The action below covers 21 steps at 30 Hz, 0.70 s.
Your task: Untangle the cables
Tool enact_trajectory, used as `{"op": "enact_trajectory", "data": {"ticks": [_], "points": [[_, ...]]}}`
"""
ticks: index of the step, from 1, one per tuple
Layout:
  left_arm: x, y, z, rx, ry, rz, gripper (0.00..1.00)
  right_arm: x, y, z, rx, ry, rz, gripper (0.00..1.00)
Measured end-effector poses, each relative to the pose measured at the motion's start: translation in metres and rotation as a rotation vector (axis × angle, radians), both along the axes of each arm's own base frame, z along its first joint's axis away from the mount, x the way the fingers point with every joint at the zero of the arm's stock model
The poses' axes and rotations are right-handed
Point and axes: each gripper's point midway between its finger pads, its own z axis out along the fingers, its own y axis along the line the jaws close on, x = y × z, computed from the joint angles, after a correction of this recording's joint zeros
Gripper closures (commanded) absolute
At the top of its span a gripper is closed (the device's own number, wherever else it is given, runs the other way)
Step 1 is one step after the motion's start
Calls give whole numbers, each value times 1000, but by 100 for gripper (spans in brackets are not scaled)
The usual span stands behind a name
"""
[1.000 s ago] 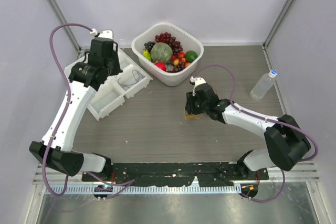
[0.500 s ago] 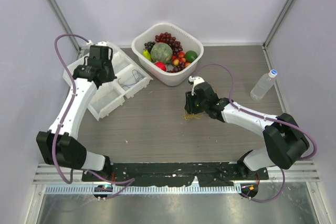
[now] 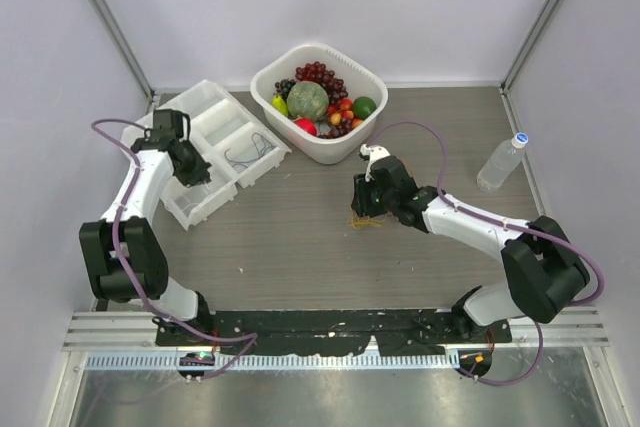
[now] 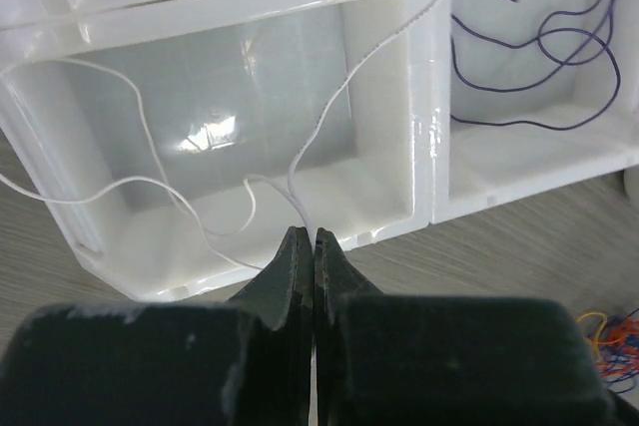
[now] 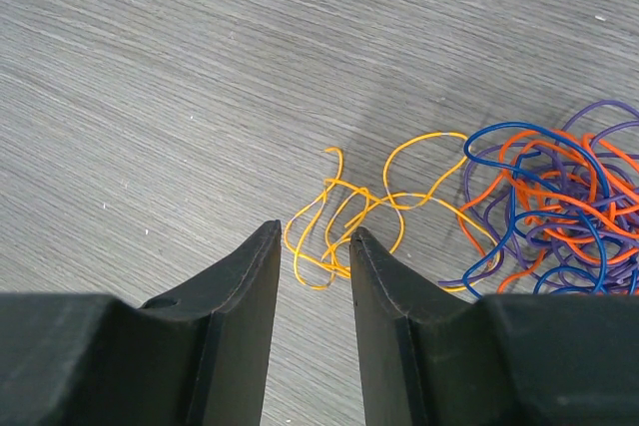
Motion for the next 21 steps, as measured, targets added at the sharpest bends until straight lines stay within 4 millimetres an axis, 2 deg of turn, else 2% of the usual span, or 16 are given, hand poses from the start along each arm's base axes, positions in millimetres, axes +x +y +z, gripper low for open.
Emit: {"op": "enact_trajectory", "data": {"ticks": [9,17,21], "points": [[-9,-8,-34,-155,178,163,100,-1,-4,-2,-12,-1,-14,60],[13,10,-44,-112,248,160,100,-4,-11,-4,-16,4,-38,60],[27,17,-59,-85,285,128,100,-3,-14,-2,-23,-4,-48,61]]}}
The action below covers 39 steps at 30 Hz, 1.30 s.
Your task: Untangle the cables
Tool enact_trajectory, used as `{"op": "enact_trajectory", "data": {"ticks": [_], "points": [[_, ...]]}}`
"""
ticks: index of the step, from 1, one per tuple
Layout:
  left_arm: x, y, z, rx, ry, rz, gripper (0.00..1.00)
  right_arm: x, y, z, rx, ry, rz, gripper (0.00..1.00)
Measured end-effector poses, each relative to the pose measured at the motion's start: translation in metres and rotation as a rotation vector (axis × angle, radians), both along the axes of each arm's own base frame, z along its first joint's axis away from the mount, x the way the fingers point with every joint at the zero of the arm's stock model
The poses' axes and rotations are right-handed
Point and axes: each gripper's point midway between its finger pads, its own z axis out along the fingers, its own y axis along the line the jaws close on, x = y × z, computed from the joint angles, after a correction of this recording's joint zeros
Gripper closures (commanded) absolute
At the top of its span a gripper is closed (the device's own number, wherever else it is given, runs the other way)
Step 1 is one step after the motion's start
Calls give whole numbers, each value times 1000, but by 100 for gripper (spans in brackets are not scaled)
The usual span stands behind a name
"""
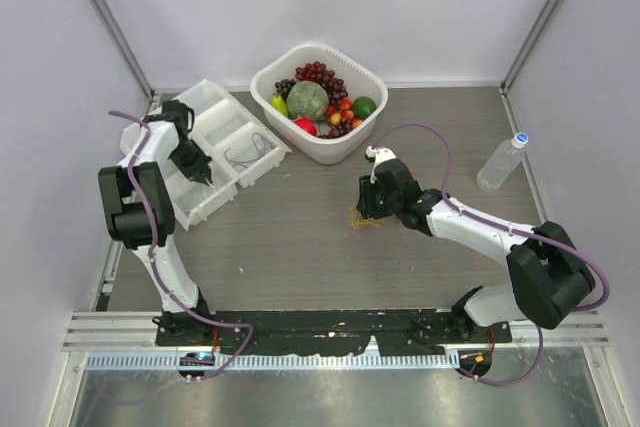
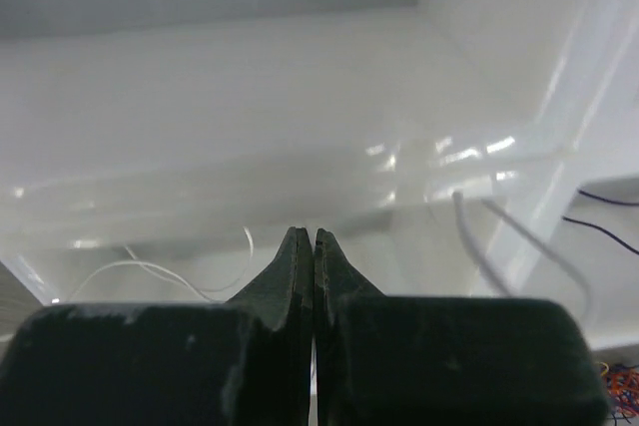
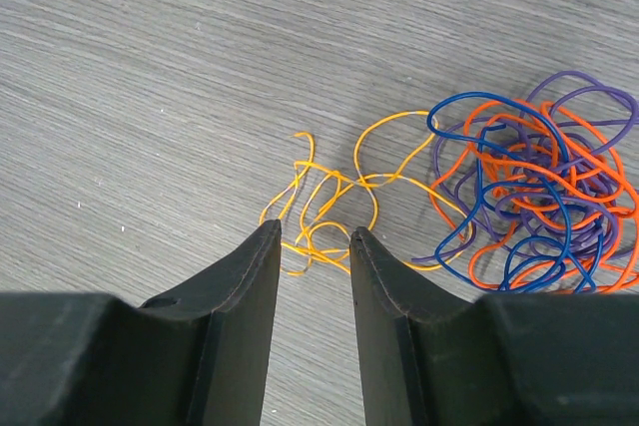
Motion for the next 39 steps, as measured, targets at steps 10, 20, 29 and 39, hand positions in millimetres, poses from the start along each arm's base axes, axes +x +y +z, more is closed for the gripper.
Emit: {"op": "enact_trajectory", "data": {"ticks": [10,20,29,39], "points": [[-10,10,-1,66,3,-135,34,3,-4,4,-6,-18,-17,60],[-10,14,93,163,-305,-163,19,0,-5,1,-14,0,-5,60],[42,17,75,145,-293,-202,29,-3,-2,0,3,18,-5,60],[61,24,55,217,-211,-205,46,-4,-7,9,18,-4,-36,60]]}}
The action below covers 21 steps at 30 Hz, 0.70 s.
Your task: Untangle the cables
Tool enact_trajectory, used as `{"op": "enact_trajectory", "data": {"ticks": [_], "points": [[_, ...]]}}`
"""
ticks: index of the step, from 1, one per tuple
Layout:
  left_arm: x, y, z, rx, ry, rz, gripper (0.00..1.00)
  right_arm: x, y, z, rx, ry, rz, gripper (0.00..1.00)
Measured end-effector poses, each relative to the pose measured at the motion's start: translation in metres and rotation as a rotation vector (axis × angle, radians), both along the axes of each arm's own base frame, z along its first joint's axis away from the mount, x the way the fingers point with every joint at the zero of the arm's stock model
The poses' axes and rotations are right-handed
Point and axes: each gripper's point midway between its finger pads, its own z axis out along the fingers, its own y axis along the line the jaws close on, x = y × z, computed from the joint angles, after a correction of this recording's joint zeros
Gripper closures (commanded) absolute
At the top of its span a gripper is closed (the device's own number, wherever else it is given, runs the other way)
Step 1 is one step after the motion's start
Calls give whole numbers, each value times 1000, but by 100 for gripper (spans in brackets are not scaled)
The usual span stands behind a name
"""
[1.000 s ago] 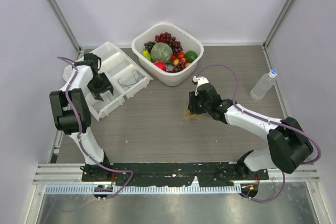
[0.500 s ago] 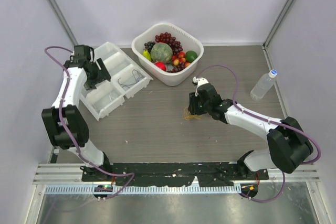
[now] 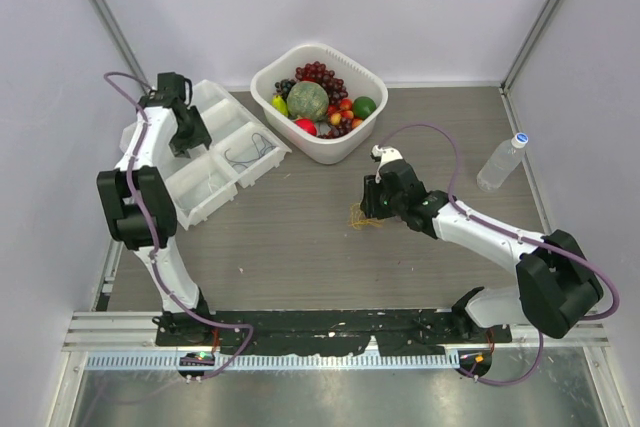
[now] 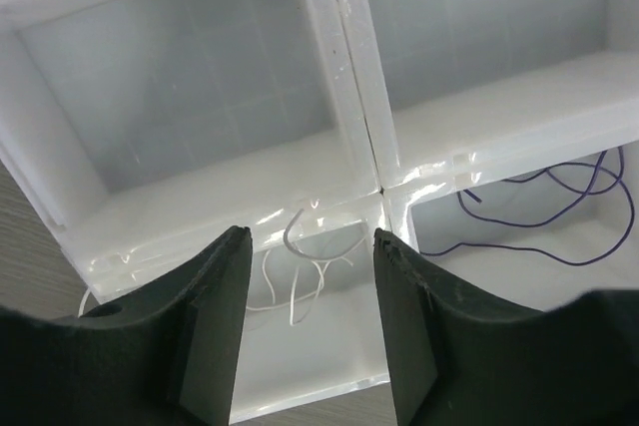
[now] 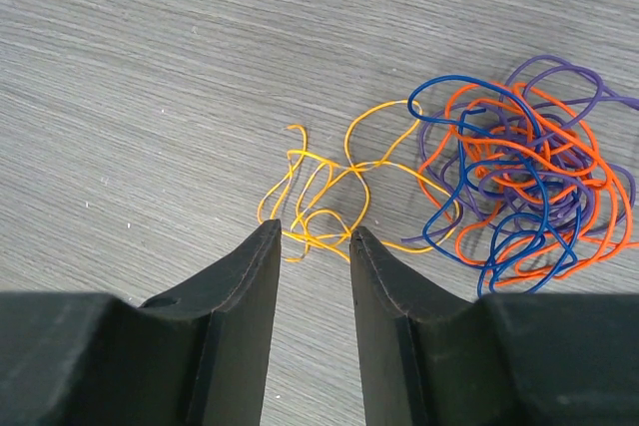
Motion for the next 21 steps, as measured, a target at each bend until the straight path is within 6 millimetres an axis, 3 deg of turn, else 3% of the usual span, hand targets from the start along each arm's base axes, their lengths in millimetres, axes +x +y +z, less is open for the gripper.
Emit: {"op": "enact_trajectory", "data": {"ticks": [3,5,10,14,21], "points": [[-2,-7,-2,23,16,-27,46,0,-1,-1,-3,0,-5,60],[-2,-14,-4,36,25,-48,55,0,-2,-1,-6,-1,-8,60],[-5,-21,-7,71,41,-74,64,-1,-2,-1,-4,4,-11,60],[-15,-20,-20,93,86,-88,70,-5,-5,-4,-2,13,-18,60],[-37,-20,-43,90,161,-93,70,-10,-8,-6,4,17,-24,60]]}}
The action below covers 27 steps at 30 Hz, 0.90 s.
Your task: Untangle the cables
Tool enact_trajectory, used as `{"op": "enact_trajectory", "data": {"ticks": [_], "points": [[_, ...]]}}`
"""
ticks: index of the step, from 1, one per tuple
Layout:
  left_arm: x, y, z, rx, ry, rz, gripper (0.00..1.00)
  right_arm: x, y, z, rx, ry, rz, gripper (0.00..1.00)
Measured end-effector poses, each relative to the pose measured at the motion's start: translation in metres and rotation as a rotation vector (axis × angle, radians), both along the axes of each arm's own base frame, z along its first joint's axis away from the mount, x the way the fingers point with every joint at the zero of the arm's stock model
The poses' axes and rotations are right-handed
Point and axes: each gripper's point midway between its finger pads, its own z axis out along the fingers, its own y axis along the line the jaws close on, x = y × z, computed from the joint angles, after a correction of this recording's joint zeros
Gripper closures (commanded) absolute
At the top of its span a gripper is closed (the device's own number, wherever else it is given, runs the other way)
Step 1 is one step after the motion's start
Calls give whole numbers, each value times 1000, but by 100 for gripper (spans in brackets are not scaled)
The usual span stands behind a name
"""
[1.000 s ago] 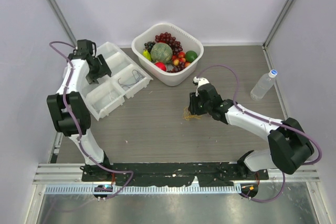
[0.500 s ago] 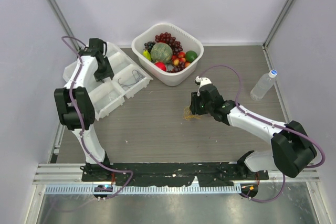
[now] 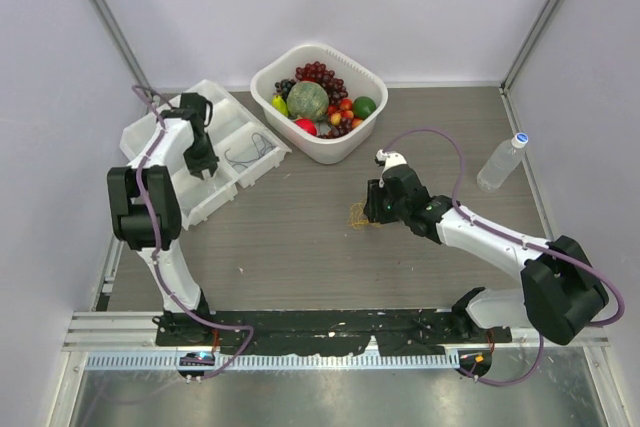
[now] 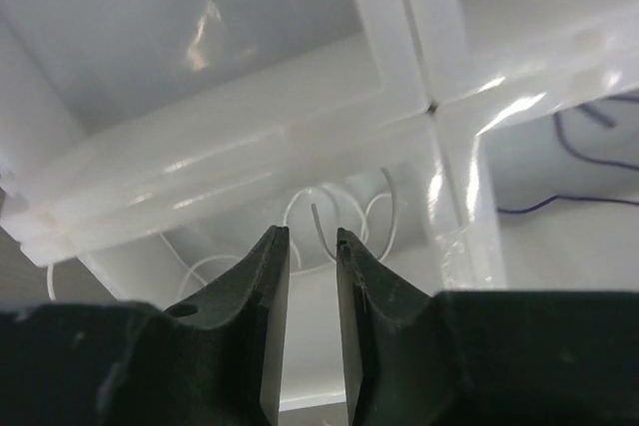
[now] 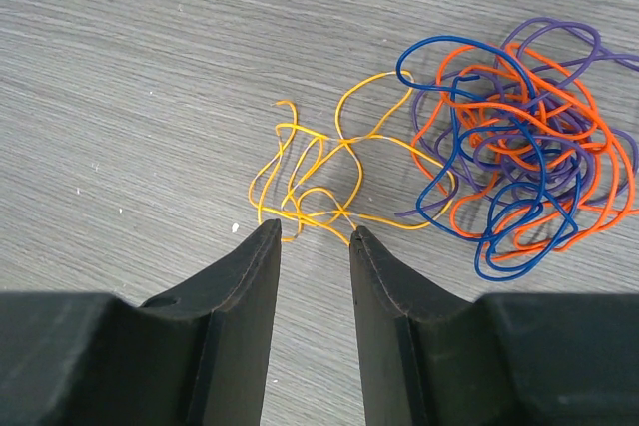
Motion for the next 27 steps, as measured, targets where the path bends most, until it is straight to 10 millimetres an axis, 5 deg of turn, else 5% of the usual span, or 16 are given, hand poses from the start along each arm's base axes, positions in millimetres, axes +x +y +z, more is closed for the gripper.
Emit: {"op": "enact_trajectory", "data": {"ticks": [4,7,14,18,27], "points": [[-32,-9,-10,2,54,-27,43,-1,1,0,6,4,0,60],[-51,-17,7,-6,10,-46,29,1,-1,0,1,0,-10,59],[-53,-59,77,-84,-238,-124,28,18,-30,-6,29,46,-167,55],[-56,-119,79,-180,-277,-275,26,29,-47,-7,31,62,-239,53],[-87,-264,47,-393,-163,-706,23,55,-77,-29,-45,151,-321,55]]}}
